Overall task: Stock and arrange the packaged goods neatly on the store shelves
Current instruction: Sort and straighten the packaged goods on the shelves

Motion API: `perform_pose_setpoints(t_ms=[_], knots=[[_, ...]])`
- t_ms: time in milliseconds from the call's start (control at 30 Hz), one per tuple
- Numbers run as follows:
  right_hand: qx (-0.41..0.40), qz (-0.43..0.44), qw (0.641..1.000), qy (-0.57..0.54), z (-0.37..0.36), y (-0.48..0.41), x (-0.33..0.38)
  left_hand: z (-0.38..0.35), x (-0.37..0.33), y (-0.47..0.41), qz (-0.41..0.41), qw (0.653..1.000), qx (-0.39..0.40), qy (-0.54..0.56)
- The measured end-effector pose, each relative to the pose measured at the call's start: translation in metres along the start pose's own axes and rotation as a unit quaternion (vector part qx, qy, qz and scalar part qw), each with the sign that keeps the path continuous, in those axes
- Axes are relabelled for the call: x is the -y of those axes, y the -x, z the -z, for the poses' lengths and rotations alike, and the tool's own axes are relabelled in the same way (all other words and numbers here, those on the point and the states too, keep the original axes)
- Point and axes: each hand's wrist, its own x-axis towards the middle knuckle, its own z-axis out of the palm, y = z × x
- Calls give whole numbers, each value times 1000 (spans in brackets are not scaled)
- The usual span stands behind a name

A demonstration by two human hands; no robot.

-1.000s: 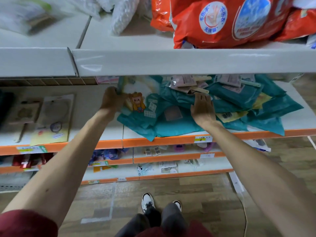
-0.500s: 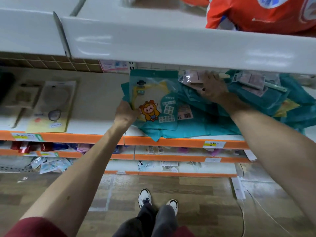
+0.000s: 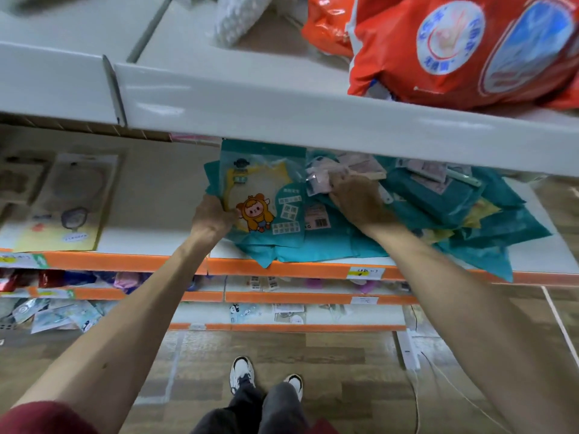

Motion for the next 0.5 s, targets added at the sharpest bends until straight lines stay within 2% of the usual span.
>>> perform_pose_setpoints(t_ms=[133,200,233,267,333,433,500], knots=[[-82,-18,994,-71,27,14,4,8,-9,6,2,1000,1,9],[-138,-70,979,-134,47,19,4,14,-14,7,-9,1000,-2,9],[-173,-113,958,-199,54,21,3,18,-17,8,-15,1000,-7,9],[-193,-160,927,-279,59,24,2,22,-20,7,-18,1000,-12,10],[-170,-241,860,-417,55,24,-1,30,-25,5,-23,999,-12,28],[-49,-342,739,-578,32,25,0,35,-27,9,-9,996,19,91],[20,-399,672,-624,18,33,8,35,-26,14,11,987,46,154]])
